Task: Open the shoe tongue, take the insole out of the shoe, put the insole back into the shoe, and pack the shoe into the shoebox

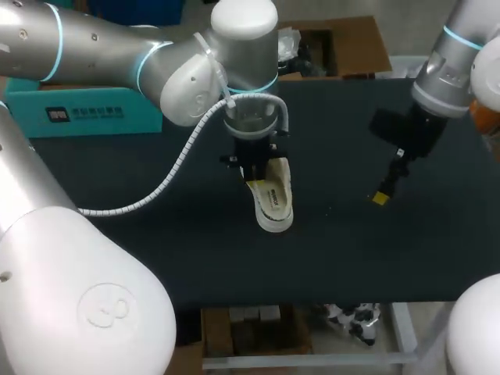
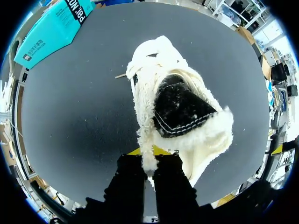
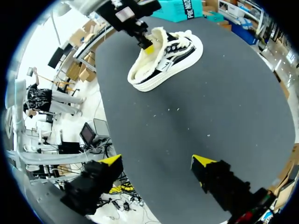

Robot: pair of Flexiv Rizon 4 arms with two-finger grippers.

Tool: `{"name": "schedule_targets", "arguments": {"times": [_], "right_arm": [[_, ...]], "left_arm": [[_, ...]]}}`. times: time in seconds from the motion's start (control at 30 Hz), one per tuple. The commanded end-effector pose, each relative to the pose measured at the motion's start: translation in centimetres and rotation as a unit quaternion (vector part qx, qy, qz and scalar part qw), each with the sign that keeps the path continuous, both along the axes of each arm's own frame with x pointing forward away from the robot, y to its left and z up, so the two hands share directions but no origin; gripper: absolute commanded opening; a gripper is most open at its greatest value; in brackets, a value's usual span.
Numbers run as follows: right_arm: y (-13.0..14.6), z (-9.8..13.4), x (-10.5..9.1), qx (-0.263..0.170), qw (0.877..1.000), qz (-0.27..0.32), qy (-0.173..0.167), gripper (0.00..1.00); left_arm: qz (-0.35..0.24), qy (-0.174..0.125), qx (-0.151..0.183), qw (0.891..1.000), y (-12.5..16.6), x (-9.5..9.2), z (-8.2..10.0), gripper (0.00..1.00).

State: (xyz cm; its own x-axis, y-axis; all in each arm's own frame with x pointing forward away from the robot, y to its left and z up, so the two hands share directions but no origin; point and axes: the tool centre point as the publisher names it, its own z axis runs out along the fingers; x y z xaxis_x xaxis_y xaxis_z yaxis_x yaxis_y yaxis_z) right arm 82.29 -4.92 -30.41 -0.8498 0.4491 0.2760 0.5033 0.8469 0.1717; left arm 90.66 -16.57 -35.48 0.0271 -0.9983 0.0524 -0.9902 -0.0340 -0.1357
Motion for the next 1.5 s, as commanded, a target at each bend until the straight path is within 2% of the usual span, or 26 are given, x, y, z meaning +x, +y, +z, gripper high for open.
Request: {"name": "schedule_targets", "arguments": {"times": [0.03, 0.1, 0.13, 0.2, 0.23, 0.27, 0.33, 0.37, 0.4, 0.43, 0.47, 0.57, 0.6, 0.7, 0.73, 0.77, 0.8, 0.87, 0.97, 1.0, 1.1, 1.13, 1.27, 1.3, 1.43, 1.5], "right_arm": [[-0.1, 0.0, -0.1, 0.000, 1.000, 0.000, 0.000, 1.00], [-0.1, 0.0, -0.1, 0.000, 1.000, 0.000, 0.000, 1.00], [-0.1, 0.0, -0.1, 0.000, 1.000, 0.000, 0.000, 1.00], [-0.1, 0.9, -0.4, -0.029, 0.998, 0.038, -0.041, 1.00], [-0.2, 1.2, -0.6, -0.044, 0.993, 0.080, -0.070, 1.00], [-0.2, 1.5, -0.8, -0.057, 0.988, 0.112, -0.092, 1.00], [-0.6, 1.7, -1.1, -0.075, 0.977, 0.157, -0.123, 1.00], [-0.9, 1.9, -1.5, -0.077, 0.964, 0.203, -0.155, 1.00], [-1.2, 2.0, -1.5, -0.080, 0.961, 0.211, -0.163, 1.00], [-1.3, 2.2, -1.7, -0.083, 0.954, 0.228, -0.178, 1.00], [-1.5, 2.5, -2.0, -0.083, 0.937, 0.264, -0.211, 1.00], [-2.5, 2.9, -2.1, -0.088, 0.911, 0.313, -0.253, 1.00], [-2.9, 3.2, -2.0, -0.086, 0.909, 0.319, -0.255, 1.00], [-3.4, 3.8, -1.4, -0.093, 0.902, 0.332, -0.259, 1.00], [-3.4, 4.0, -1.2, -0.095, 0.899, 0.339, -0.261, 1.00], [-3.4, 4.3, -1.1, -0.099, 0.893, 0.350, -0.266, 1.00], [-3.2, 4.5, -1.0, -0.103, 0.889, 0.356, -0.269, 1.00], [-3.0, 4.7, -0.8, -0.104, 0.891, 0.359, -0.257, 1.00], [-3.0, 4.7, -0.8, -0.104, 0.891, 0.359, -0.257, 1.00], [-3.0, 4.7, -0.8, -0.104, 0.891, 0.359, -0.257, 1.00], [-3.0, 4.7, -0.8, -0.104, 0.891, 0.359, -0.257, 1.00], [-3.0, 4.7, -0.8, -0.104, 0.891, 0.359, -0.257, 1.00], [-3.0, 4.7, -0.8, -0.104, 0.891, 0.359, -0.257, 1.00], [-3.0, 4.7, -0.8, -0.104, 0.891, 0.359, -0.257, 1.00], [-3.0, 4.7, -0.8, -0.104, 0.891, 0.359, -0.257, 1.00], [-3.0, 4.7, -0.8, -0.104, 0.891, 0.359, -0.257, 1.00]], "left_arm": [[-0.057, -0.026, -0.027, 0.998, 1.3, -0.1, 1.5, 0.00], [-0.113, -0.045, -0.025, 0.992, 1.4, 0.4, 2.5, 0.00], [-0.119, -0.050, -0.023, 0.991, 1.5, 0.7, 3.0, 0.00], [-0.188, -0.064, -0.026, 0.980, 1.6, 1.2, 4.1, 0.00], [-0.208, -0.077, -0.017, 0.975, 1.8, 1.5, 4.7, 0.00], [-0.257, -0.088, -0.023, 0.962, 1.7, 1.6, 5.3, 0.00], [-0.290, -0.102, -0.019, 0.951, 2.1, 1.9, 6.6, 0.00], [-0.351, -0.108, -0.017, 0.930, 2.2, 1.7, 7.5, 0.00], [-0.360, -0.114, -0.005, 0.926, 2.4, 1.9, 8.1, 0.00], [-0.389, -0.114, 0.002, 0.914, 2.4, 2.0, 8.6, 0.00], [-0.417, -0.130, 0.009, 0.899, 2.6, 2.0, 9.5, 0.00], [-0.481, -0.153, 0.032, 0.863, 3.2, 2.0, 11.6, 0.00], [-0.504, -0.157, 0.043, 0.848, 3.4, 1.9, 12.3, 0.00], [-0.538, -0.164, 0.072, 0.823, 3.7, 2.1, 13.9, 0.00], [-0.543, -0.164, 0.086, 0.819, 3.8, 2.3, 14.4, 0.00], [-0.558, -0.161, 0.100, 0.808, 3.8, 2.4, 14.8, 0.00], [-0.564, -0.162, 0.115, 0.801, 3.9, 2.6, 15.2, 0.00], [-0.583, -0.164, 0.135, 0.784, 4.2, 2.9, 16.1, 0.00], [-0.599, -0.174, 0.161, 0.765, 5.1, 3.7, 17.6, 0.00], [-0.601, -0.179, 0.168, 0.760, 5.7, 4.3, 18.3, 0.00], [-0.618, -0.201, 0.193, 0.735, 7.5, 5.4, 19.9, 0.00], [-0.623, -0.210, 0.202, 0.726, 8.3, 6.0, 20.6, 0.00], [-0.635, -0.231, 0.227, 0.701, 12.1, 9.0, 22.9, 0.00], [-0.634, -0.234, 0.232, 0.700, 13.0, 10.0, 23.4, 0.00], [-0.653, -0.252, 0.224, 0.679, 17.1, 13.8, 25.4, 0.00], [-0.656, -0.253, 0.226, 0.674, 18.8, 15.7, 26.4, 0.00]]}}
